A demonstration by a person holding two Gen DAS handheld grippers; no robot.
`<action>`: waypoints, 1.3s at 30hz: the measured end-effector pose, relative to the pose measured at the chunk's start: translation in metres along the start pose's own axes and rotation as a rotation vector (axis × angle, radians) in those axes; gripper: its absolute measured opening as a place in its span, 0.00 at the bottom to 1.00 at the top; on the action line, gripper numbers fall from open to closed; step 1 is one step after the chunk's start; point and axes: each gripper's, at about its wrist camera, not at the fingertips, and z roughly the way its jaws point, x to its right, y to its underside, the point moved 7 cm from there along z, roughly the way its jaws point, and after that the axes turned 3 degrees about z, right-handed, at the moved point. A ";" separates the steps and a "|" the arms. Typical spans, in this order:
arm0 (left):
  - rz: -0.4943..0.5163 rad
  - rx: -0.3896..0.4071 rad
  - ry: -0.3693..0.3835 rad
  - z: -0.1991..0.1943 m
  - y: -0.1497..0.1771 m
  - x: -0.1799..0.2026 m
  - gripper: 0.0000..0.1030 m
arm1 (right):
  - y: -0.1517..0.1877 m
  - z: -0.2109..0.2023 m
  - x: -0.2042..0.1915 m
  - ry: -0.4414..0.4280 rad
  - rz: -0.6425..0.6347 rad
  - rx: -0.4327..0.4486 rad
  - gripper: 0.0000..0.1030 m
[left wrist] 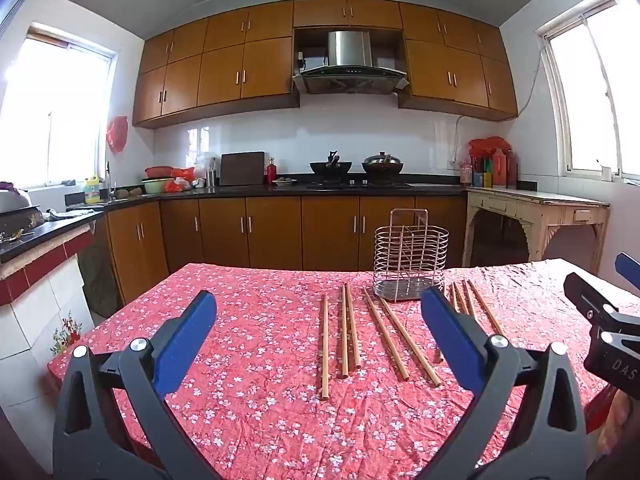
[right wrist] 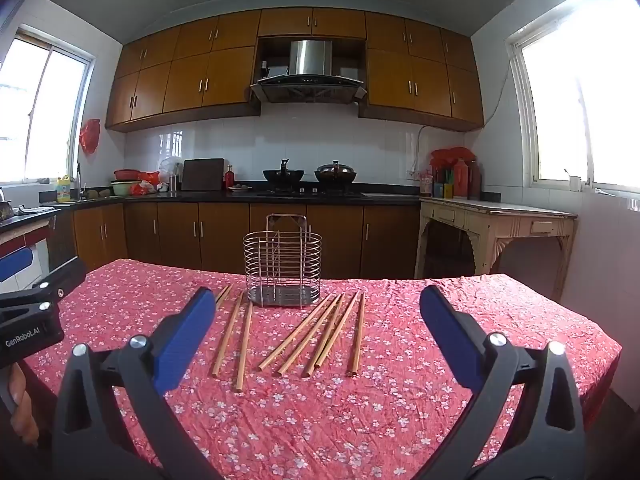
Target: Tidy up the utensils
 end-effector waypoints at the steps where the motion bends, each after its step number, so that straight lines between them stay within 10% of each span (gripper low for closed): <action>1: -0.001 -0.001 0.000 0.000 0.000 0.000 0.98 | 0.000 0.000 0.000 0.001 0.001 0.001 0.96; 39: -0.012 -0.018 0.001 0.002 0.003 0.004 0.98 | 0.002 0.001 -0.001 -0.001 0.008 -0.004 0.96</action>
